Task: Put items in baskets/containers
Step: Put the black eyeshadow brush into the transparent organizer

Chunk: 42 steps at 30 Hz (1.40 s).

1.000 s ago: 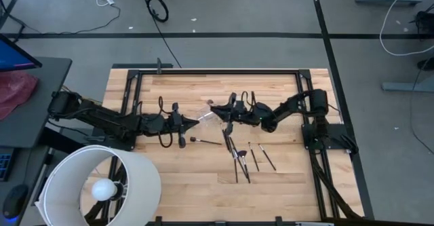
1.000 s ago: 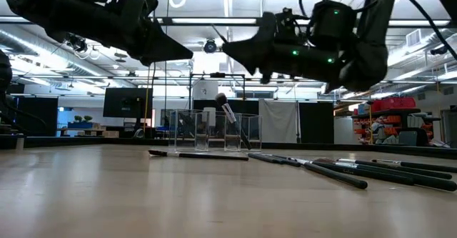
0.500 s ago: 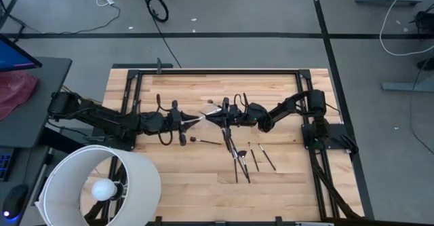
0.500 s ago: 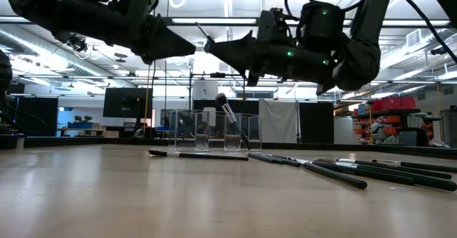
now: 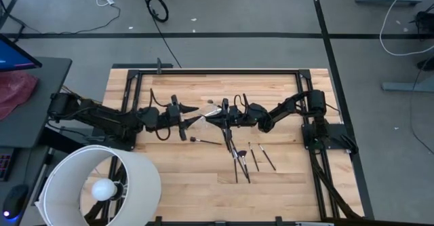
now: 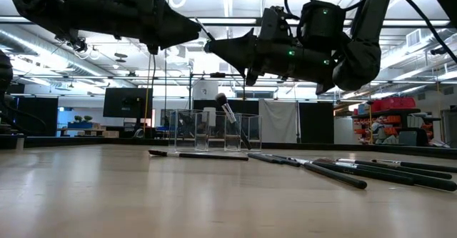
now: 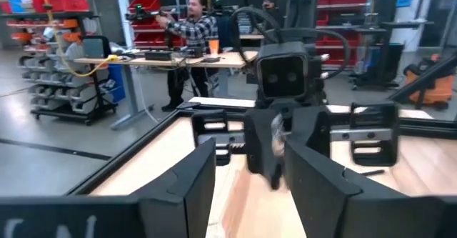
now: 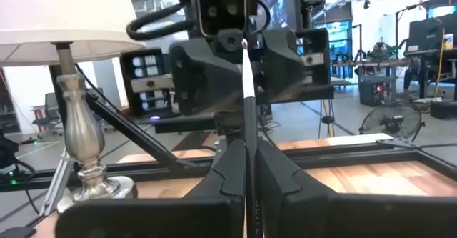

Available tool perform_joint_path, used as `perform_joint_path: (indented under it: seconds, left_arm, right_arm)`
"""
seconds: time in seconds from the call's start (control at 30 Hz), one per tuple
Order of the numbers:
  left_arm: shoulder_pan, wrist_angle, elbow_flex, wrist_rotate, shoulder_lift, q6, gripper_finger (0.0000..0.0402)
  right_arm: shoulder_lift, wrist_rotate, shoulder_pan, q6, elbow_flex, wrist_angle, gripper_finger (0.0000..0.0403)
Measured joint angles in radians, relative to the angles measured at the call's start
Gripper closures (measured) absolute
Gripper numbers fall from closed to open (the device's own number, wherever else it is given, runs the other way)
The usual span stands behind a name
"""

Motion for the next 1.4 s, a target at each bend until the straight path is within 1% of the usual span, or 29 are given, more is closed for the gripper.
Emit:
perform_joint_path:
  seconds: [0.13,0.27,0.37,0.43,0.6,0.7,0.87,1.17,1.4]
  left_arm:
    - [0.0,0.004,0.0,0.001,0.0,0.03,0.0235]
    - [0.0,0.0,0.0,0.055,0.0,0.037,0.0234]
    - [-0.001,0.011,0.0,0.057,0.0,0.043,0.0234]
    - [0.0,0.031,0.0,0.052,0.0,0.051,0.0234]
    - [0.0,0.036,0.0,0.051,-0.001,0.052,0.0235]
    - [0.0,0.034,0.0,0.051,-0.001,0.052,0.0239]
    - [0.0,0.032,0.0,0.051,-0.001,0.052,0.026]
    - [-0.002,0.07,0.0,0.05,-0.001,0.052,0.0309]
    - [-0.002,0.075,0.0,0.049,-0.001,0.054,0.0357]
  right_arm:
    - [0.0,0.0,0.0,0.0,0.0,-0.001,0.039]
    - [0.0,0.029,-0.001,-0.012,0.0,0.032,0.039]
    - [0.0,0.023,-0.004,-0.007,0.01,0.028,0.039]
    - [0.0,0.021,-0.004,-0.008,0.024,0.001,0.039]
    - [0.0,0.016,-0.003,-0.015,0.087,-0.134,0.039]
    - [0.0,0.018,-0.001,-0.047,0.108,-0.155,0.039]
    - [-0.001,0.018,0.0,-0.06,0.109,-0.078,0.039]
    - [-0.001,0.018,0.0,-0.061,0.109,-0.092,0.039]
    - [-0.001,0.016,0.0,-0.064,0.109,-0.091,0.0389]
